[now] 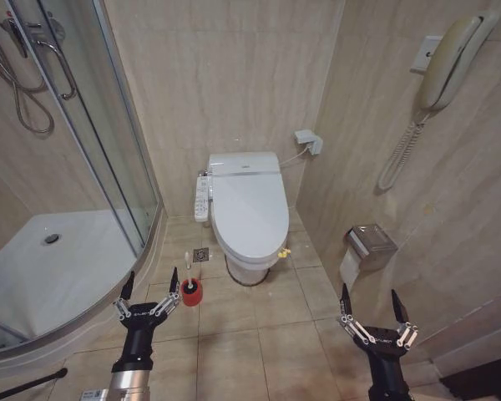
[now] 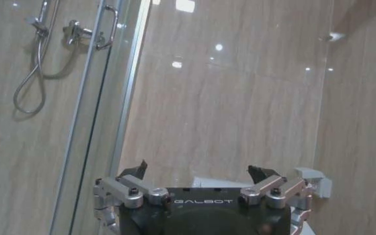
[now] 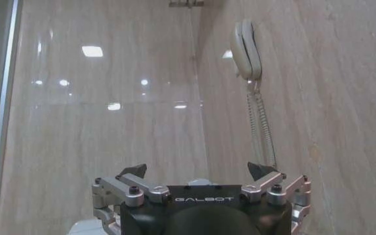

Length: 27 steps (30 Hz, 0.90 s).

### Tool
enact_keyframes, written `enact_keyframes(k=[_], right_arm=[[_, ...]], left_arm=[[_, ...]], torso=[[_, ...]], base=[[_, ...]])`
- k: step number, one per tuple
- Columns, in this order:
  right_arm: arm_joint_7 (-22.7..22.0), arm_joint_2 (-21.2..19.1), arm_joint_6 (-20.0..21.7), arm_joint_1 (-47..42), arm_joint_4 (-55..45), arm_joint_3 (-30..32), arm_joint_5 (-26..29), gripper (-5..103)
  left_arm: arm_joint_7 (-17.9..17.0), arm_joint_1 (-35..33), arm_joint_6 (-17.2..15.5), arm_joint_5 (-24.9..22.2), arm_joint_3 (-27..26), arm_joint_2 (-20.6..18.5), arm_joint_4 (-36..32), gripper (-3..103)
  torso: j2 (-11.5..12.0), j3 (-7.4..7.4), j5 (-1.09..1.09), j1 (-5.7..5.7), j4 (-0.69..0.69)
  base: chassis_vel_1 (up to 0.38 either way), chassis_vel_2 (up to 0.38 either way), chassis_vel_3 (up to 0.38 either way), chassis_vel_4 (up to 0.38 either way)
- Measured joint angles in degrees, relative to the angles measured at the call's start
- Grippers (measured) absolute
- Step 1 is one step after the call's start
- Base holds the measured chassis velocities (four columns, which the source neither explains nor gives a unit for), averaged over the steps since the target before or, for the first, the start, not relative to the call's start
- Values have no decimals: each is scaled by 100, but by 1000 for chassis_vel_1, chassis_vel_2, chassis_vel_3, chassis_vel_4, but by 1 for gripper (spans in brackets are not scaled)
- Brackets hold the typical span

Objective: Open the toilet lid, clean the toilet bowl with a toilet brush, close the toilet lid, and flush.

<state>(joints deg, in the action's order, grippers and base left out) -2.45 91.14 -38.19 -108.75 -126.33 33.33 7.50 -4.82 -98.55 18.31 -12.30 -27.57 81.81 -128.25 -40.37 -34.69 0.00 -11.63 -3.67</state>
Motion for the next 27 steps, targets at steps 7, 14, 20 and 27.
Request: enact_keyframes(k=[7,14,20,27], right_arm=[[26,-50,70,-13,-85,30,3,100],[-55,-10,105,5,1,107,0,100],[-70,-9,107,5,4,92,24,100],[-36,31,112,1,10,95,-35,100]], left_arm=[[11,-75,41,89,99,48,-10,100],[6,36,-65,-47,-78,-192,78,100],[3,47,-52,-89,-76,-200,148,100],[3,88,7,-88,-8,-245,242,100]], torso=[[0,0,0,0,0],[0,0,0,0,-1],[0,0,0,0,0],[0,0,0,0,0]], base=[[0,0,0,0],[0,0,0,0],[0,0,0,0],[0,0,0,0]])
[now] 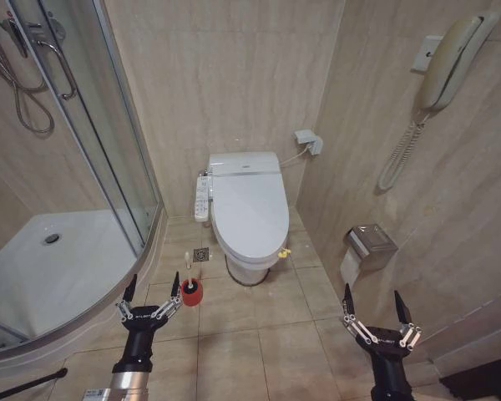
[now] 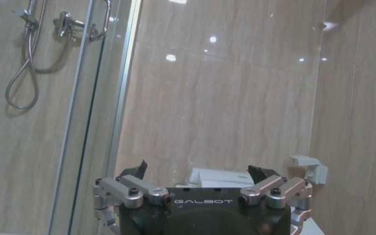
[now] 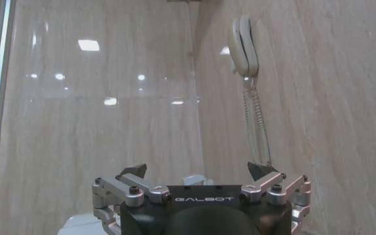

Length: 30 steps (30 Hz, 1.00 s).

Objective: Open the toilet lid, clean the toilet bowl with a toilet brush, close the toilet lid, and flush.

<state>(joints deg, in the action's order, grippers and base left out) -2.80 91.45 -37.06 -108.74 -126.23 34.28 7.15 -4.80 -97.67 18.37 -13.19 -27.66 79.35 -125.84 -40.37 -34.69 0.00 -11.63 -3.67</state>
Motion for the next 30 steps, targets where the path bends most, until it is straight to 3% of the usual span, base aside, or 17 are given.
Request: enact_keyframes(k=[14,24,28,30], right_arm=[[97,14,-1,84,142,-50,204,100],[76,10,13,153,262,-30,207,100],[68,9,15,153,259,-5,219,100],[66,10,9,156,248,-4,234,100]], left_arm=[[38,17,292,35,3,17,79,100],[36,128,286,25,63,53,260,100],[35,153,292,18,85,55,302,100],[33,154,301,11,84,48,324,100]], torso=[[-1,1,0,2,0],[0,-1,3,-1,2],[-1,0,2,0,-3],[1,-1,0,-2,2]], base=[[-15,21,20,-15],[-187,172,188,-171],[-274,250,249,-268],[-272,295,296,-299]])
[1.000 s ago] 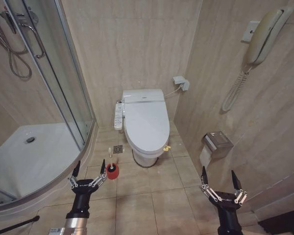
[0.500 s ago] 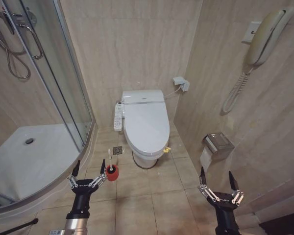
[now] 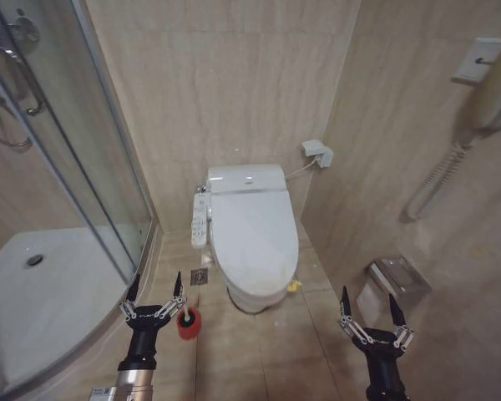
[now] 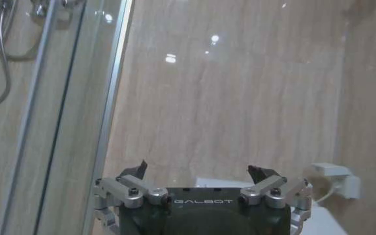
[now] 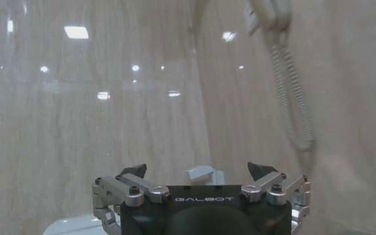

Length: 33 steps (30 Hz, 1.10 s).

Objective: Open the toilet lid, clean the toilet bowl with a toilet brush, close the toilet lid, and flush.

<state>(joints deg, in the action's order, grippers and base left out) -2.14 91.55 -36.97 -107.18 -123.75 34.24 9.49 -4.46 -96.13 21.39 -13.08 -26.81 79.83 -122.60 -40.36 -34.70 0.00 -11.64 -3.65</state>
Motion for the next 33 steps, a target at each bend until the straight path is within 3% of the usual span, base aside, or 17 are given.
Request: enact_keyframes(k=[11,21,33], right_arm=[[-4,-10,-43,22,33,7,4,100],[-8,-54,-99,38,380,-41,-346,100],[258,-552,-184,265,1684,-55,-810,100]], left_arm=[[-3,28,34,-57,-31,-26,26,100],[3,108,37,-138,-76,-106,46,100],[17,798,26,-321,69,-249,650,100]], torso=[[2,-1,-1,-4,-2],[-3,4,1,7,-4],[-1,1,1,2,-1]], base=[[-234,243,212,-200],[37,-68,-41,53],[8,11,0,1]])
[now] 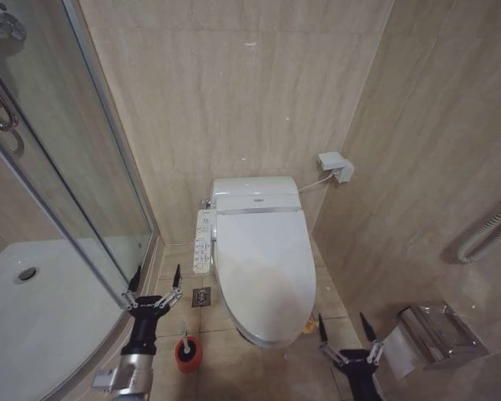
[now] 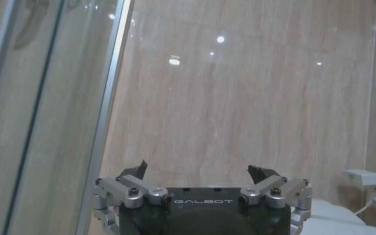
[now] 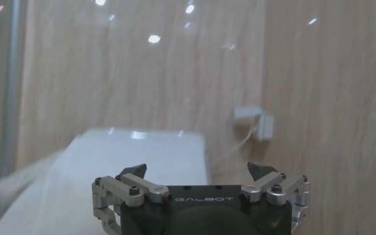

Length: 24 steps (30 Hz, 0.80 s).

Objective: Open the toilet lid, clean the toilet bowl with a toilet brush, close the toilet lid, and flush.

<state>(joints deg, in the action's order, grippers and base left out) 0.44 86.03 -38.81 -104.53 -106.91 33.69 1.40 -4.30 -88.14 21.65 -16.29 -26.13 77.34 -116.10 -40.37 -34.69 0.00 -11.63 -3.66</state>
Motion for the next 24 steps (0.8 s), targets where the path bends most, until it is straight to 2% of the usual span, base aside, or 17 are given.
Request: enact_keyframes(k=[9,24], right_arm=[[142,-325,-139,117,624,-60,-88,100],[286,-561,-209,779,1792,-146,162,100]], left_arm=[[13,649,8,-153,76,17,576,100],[74,1034,57,-294,11,-15,1195,100]], torso=[[0,0,0,0,-1],[0,0,0,0,-1]], base=[[0,0,0,0],[0,0,0,0]])
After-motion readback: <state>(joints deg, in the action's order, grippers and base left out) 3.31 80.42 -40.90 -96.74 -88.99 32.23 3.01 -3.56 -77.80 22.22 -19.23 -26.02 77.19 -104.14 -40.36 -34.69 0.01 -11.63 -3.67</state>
